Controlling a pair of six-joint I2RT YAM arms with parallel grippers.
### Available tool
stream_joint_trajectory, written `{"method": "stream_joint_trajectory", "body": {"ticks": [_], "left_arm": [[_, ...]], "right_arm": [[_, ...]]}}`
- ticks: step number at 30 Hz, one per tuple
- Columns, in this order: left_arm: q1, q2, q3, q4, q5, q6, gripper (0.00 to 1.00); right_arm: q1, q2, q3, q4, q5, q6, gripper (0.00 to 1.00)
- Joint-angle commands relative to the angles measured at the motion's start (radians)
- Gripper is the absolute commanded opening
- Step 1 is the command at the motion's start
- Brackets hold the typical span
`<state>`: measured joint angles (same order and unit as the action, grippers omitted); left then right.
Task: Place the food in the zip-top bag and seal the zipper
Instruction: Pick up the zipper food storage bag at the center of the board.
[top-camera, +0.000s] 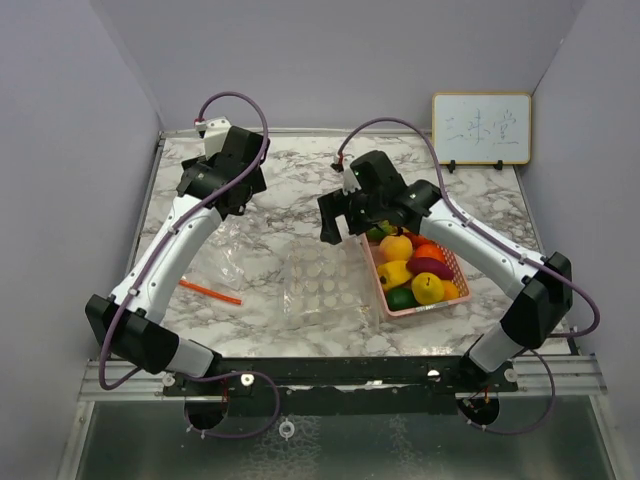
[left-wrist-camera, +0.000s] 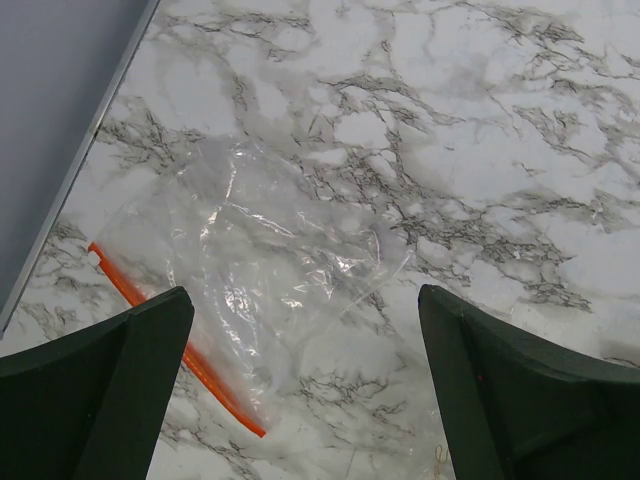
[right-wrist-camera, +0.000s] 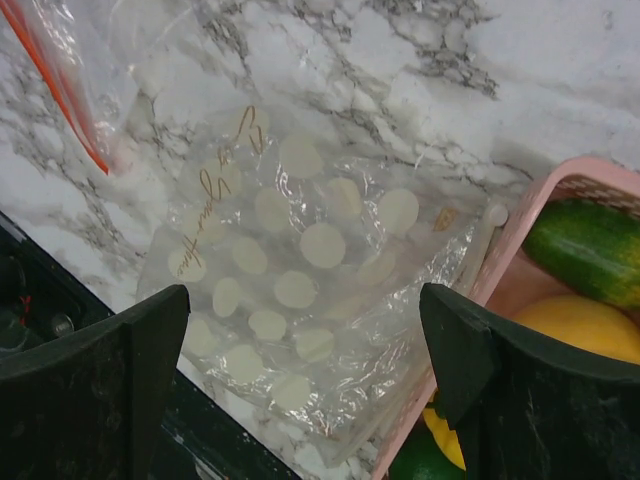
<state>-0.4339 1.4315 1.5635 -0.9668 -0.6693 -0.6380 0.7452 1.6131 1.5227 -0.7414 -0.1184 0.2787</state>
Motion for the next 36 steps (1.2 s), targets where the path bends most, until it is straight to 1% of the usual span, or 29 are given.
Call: {"method": "stream_joint_trajectory", "body": {"ticks": [1, 5, 10, 12, 15, 21, 24, 28, 30, 32, 33, 34, 36], "left_arm": [[0.002, -0.063, -0.006, 0.012, -0.028, 0.012, 0.99], [0.003, -0.150, -0.078, 0.119, 0.015, 0.091, 0.99], [0.004, -0.302, -0.164, 0.223, 0.051, 0.239, 0.99], [0.004, -0.359, -0.178, 0.229, 0.043, 0.243, 0.99], [0.004, -0.405, -0.194, 0.219, 0.044, 0.231, 0.99], [0.004, -0.453, -0.247, 0.169, 0.098, 0.185, 0.98], [0.004, -0.481, -0.266, 0.151, 0.112, 0.168, 0.98], [0.004, -0.511, -0.286, 0.131, 0.113, 0.160, 0.98], [0.004, -0.524, -0.294, 0.119, 0.114, 0.156, 0.98], [0.004, -0.534, -0.302, 0.108, 0.118, 0.148, 0.97], [0.004, -0.539, -0.306, 0.105, 0.118, 0.144, 0.97], [0.004, -0.545, -0.310, 0.105, 0.120, 0.141, 0.97], [0.004, -0.552, -0.314, 0.105, 0.120, 0.140, 0.97]], "right_arm": [[0.006, -0.075, -0.091, 0.014, -0.070, 0.015, 0.99], [0.009, -0.094, -0.175, 0.046, -0.111, 0.062, 0.99], [0.041, -0.075, -0.210, 0.074, -0.122, 0.099, 0.99], [0.058, -0.055, -0.216, 0.087, -0.103, 0.132, 0.99], [0.067, -0.014, -0.218, 0.099, -0.048, 0.204, 0.99], [0.089, 0.091, -0.208, 0.086, 0.146, 0.343, 0.99], [0.112, 0.131, -0.202, 0.083, 0.215, 0.363, 0.99], [0.134, 0.167, -0.217, 0.099, 0.254, 0.375, 1.00], [0.142, 0.182, -0.237, 0.117, 0.265, 0.380, 0.94], [0.147, 0.191, -0.259, 0.138, 0.273, 0.381, 0.82], [0.150, 0.194, -0.270, 0.148, 0.277, 0.381, 0.72], [0.151, 0.196, -0.277, 0.154, 0.280, 0.380, 0.60], [0.151, 0.200, -0.285, 0.165, 0.282, 0.368, 0.31]]}}
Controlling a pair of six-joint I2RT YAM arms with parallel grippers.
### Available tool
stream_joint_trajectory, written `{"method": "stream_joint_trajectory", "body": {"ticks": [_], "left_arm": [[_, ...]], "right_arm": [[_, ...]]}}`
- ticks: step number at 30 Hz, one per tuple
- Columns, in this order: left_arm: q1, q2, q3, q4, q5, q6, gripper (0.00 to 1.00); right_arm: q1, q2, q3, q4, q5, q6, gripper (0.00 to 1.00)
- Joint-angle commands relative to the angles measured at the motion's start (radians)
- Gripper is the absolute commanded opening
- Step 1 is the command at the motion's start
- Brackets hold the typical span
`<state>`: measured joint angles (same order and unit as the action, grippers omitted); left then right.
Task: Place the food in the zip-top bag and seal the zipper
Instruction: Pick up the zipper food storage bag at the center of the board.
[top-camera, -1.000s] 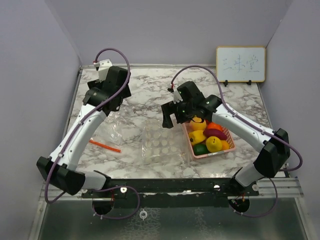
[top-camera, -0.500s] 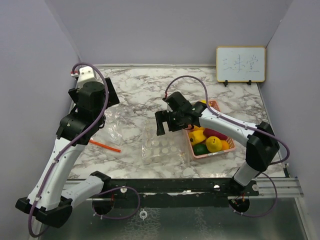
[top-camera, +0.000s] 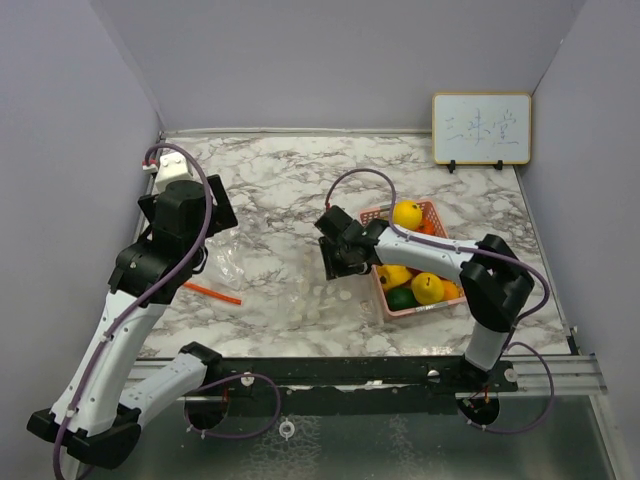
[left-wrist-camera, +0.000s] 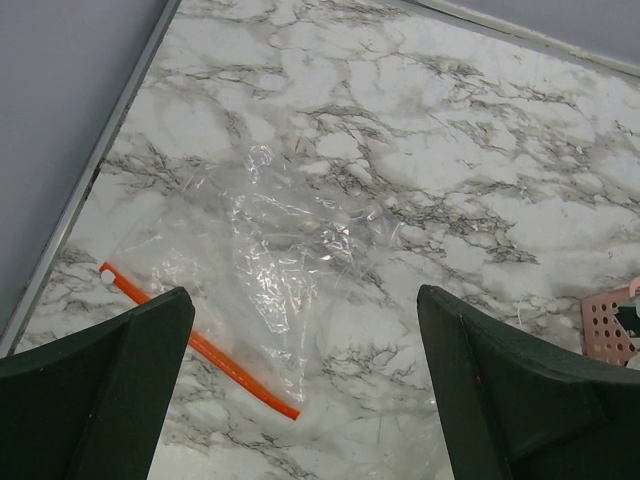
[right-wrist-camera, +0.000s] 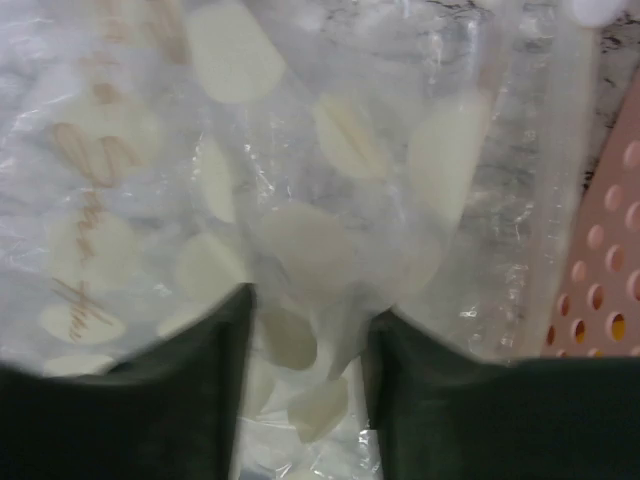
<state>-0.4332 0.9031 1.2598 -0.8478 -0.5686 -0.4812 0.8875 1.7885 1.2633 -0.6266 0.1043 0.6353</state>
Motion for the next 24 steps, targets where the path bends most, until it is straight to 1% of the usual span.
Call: {"method": "stream_joint_trajectory", "body": {"ticks": [1, 2, 3, 4, 8, 14, 19, 24], "left_arm": [[0.004, -0.027, -0.010, -0.014, 0.018, -0.018, 0.97], [0.002, -0.030, -0.011, -0.014, 0.017, -0.018, 0.97], [0.003, -0.032, -0.011, -0.014, 0.014, -0.015, 0.96], [0.003, -0.033, -0.010, -0.016, 0.011, -0.014, 0.96], [0.003, -0.033, -0.004, -0.017, 0.024, -0.009, 0.94], [0.003, -0.027, -0.017, 0.021, 0.062, -0.034, 0.90], [0.003, 0.001, -0.002, 0.082, 0.114, -0.052, 0.90], [0.003, 0.010, -0.015, 0.186, 0.170, -0.135, 0.90]], "right_arm": [[0.008, 0.026, -0.025, 0.051, 0.059, 0.003, 0.18], [0.009, 0.025, -0.018, 0.048, 0.061, -0.006, 0.06], [0.011, 0.020, -0.010, 0.042, 0.062, -0.019, 0.03], [0.013, 0.011, 0.000, 0.034, 0.064, -0.038, 0.02], [0.025, -0.083, 0.051, 0.007, 0.049, -0.144, 0.02], [0.025, -0.335, 0.049, 0.058, -0.072, -0.339, 0.02], [0.025, -0.493, 0.052, 0.095, -0.353, -0.550, 0.02], [0.025, -0.580, 0.118, 0.048, -0.513, -0.605, 0.02]]}}
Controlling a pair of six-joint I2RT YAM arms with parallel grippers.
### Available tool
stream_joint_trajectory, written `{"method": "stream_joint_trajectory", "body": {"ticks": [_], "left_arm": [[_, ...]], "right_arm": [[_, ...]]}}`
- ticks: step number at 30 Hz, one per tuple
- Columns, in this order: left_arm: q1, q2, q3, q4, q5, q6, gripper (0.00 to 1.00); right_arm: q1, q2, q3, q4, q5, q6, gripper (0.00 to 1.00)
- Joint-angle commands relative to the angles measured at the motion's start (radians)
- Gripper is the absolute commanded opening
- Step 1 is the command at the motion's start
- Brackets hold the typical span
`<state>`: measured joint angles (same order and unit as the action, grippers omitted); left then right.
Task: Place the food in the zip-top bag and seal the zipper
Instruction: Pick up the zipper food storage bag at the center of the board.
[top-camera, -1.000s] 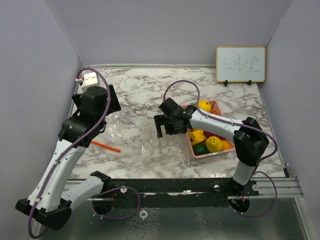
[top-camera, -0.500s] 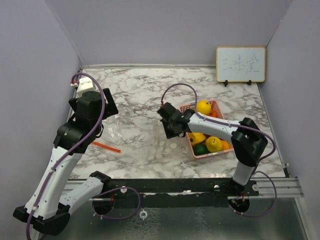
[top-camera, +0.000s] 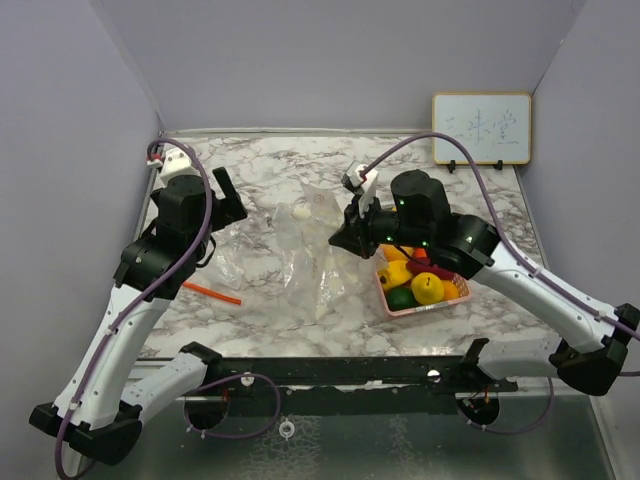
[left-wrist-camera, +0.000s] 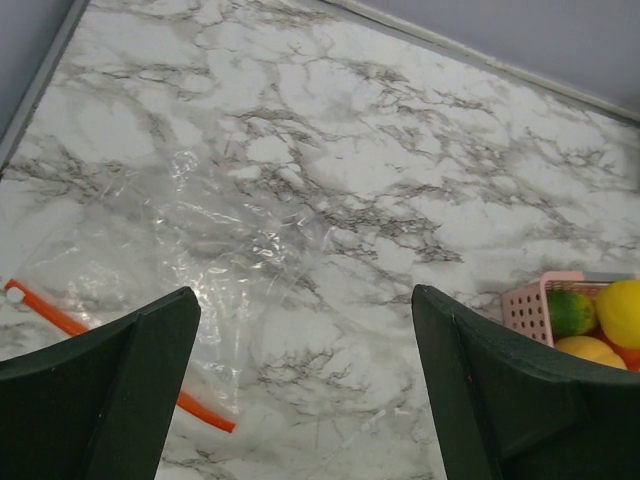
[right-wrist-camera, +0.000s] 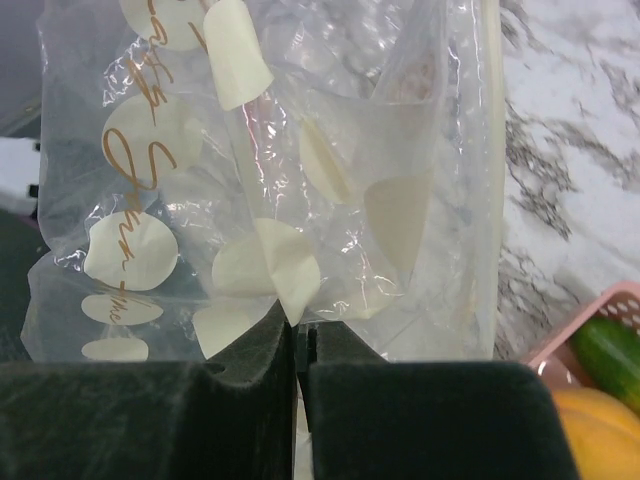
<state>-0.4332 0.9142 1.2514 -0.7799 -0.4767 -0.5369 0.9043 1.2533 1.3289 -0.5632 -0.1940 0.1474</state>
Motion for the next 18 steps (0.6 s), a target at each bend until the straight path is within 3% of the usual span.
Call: {"method": "stream_joint_trajectory", "body": {"ticks": [1, 8, 18], "left_arm": [[0.003, -0.005, -0.014, 0.146, 0.096, -0.099, 0.90], [0.004, -0.091, -0.136, 0.451, 0.338, -0.137, 0.86], [0.004, -0.168, -0.309, 1.017, 0.869, -0.276, 0.88]], "right_arm": [[0.008, -0.064, 0.069, -0.016, -0.236, -0.119, 0.02], [0.007, -0.169, 0.227, 0.049, -0.312, -0.123, 0.02], [0.007, -0.054, 0.582, -0.067, -0.528, -0.116, 0.02]]}}
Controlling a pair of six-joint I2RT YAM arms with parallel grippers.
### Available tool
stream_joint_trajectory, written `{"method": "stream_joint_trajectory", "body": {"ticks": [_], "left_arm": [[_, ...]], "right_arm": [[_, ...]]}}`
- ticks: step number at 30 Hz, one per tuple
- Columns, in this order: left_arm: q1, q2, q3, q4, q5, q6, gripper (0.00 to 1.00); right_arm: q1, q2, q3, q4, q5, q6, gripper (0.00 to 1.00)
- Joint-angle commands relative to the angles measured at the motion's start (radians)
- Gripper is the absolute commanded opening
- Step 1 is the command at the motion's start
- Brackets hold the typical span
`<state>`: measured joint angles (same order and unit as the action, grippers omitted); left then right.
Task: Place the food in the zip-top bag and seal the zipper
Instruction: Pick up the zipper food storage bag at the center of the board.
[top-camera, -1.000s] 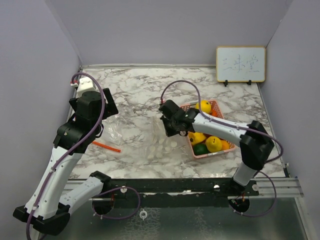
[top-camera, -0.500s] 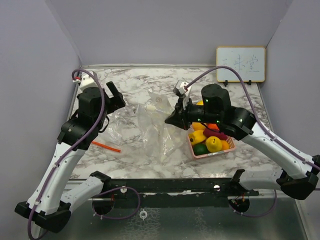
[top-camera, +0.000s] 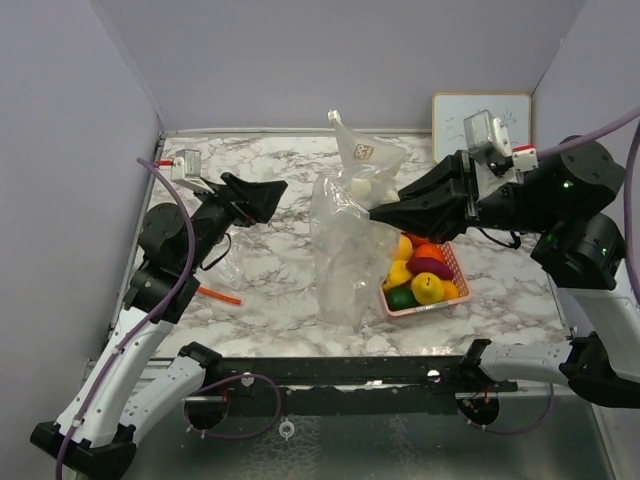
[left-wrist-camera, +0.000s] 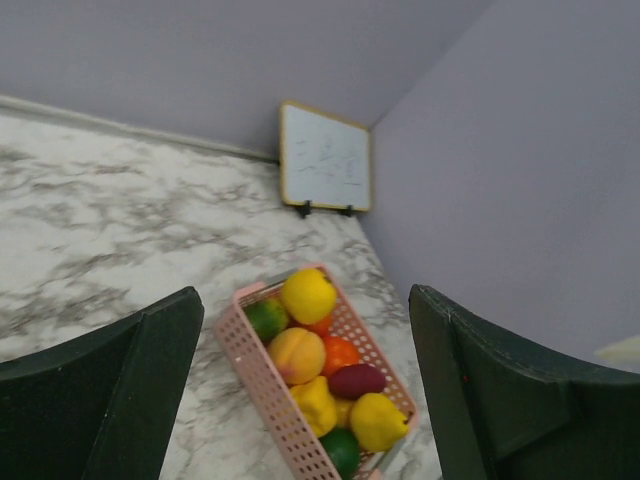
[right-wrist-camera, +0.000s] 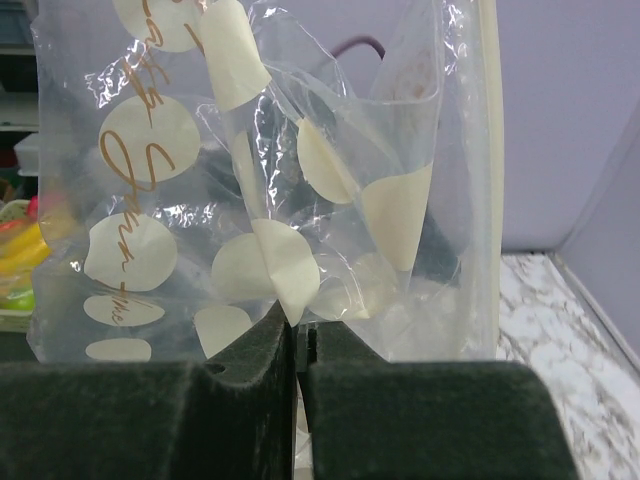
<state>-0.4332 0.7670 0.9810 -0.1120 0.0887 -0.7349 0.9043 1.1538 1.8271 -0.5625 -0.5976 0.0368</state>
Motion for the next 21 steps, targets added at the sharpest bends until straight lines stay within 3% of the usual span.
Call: {"method": "stream_joint_trajectory", "body": {"ticks": [1, 6, 9, 12, 21], "left_arm": [[0.004, -0.019, -0.046, 0.411, 0.346, -0.091, 0.90], [0.004, 0.025, -0.030, 0.661, 0.513, -0.144, 0.95], [0.003, 0.076, -0.032, 0.899, 0.600, -0.258, 0.96], [0.004, 0.121, -0.054, 1.133, 0.625, -0.366, 0.98], [0.003, 0.204, -0.075, 1.550, 0.673, -0.581, 0.99]], "right_arm": [[0.006, 0.051, 0.110, -0.077, -0.135, -0.003, 0.02], [0.007, 0.069, 0.180, -0.075, -0.212, 0.037, 0.02], [0.008, 0.076, 0.164, -0.045, -0.263, 0.072, 0.02], [0.008, 0.071, 0.126, 0.008, -0.305, 0.112, 0.02], [0.008, 0.061, 0.017, 0.194, -0.370, 0.232, 0.02]]}}
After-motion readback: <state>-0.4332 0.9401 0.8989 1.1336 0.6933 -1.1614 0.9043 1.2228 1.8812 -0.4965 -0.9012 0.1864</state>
